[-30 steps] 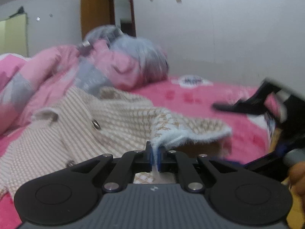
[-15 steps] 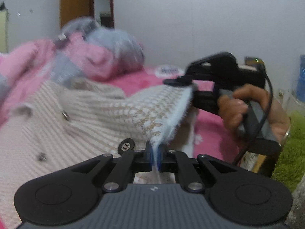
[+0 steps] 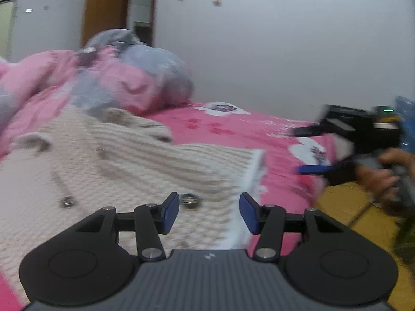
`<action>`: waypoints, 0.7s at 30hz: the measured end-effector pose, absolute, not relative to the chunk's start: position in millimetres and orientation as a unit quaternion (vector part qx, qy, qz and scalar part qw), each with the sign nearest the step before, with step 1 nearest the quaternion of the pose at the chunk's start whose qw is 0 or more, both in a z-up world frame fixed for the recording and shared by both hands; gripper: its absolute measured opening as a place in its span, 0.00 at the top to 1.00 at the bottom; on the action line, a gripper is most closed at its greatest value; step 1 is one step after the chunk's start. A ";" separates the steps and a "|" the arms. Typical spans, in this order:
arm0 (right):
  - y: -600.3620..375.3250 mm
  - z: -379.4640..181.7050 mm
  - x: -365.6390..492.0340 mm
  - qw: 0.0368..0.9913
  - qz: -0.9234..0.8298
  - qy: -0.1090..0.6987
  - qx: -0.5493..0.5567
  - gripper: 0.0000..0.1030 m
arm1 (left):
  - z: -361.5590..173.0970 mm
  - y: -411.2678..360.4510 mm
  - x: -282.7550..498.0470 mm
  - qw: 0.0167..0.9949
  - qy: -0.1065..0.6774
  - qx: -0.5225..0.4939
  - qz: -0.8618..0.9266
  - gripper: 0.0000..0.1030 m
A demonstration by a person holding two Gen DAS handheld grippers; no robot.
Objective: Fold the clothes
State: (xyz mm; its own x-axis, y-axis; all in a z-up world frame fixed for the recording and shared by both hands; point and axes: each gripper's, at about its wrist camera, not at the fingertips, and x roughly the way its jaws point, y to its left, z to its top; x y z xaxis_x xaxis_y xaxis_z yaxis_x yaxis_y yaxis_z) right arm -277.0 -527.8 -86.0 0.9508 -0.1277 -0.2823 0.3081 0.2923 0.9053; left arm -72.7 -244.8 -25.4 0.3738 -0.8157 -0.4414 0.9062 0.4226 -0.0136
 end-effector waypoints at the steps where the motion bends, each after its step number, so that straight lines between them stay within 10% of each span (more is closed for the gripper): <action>1: -523.2 -78.7 -284.0 0.809 -0.142 0.080 0.565 0.28 | -26.2 -239.6 -68.0 0.827 0.198 0.116 -0.514 0.49; 9: -479.5 22.0 -221.3 0.909 -0.093 0.077 0.400 0.32 | -45.3 -234.9 -24.3 0.819 0.257 0.080 -0.506 0.58; 21: -367.8 67.3 96.9 0.960 0.046 0.271 -0.044 0.45 | -82.7 -221.1 2.7 0.777 0.301 -0.016 -0.552 0.60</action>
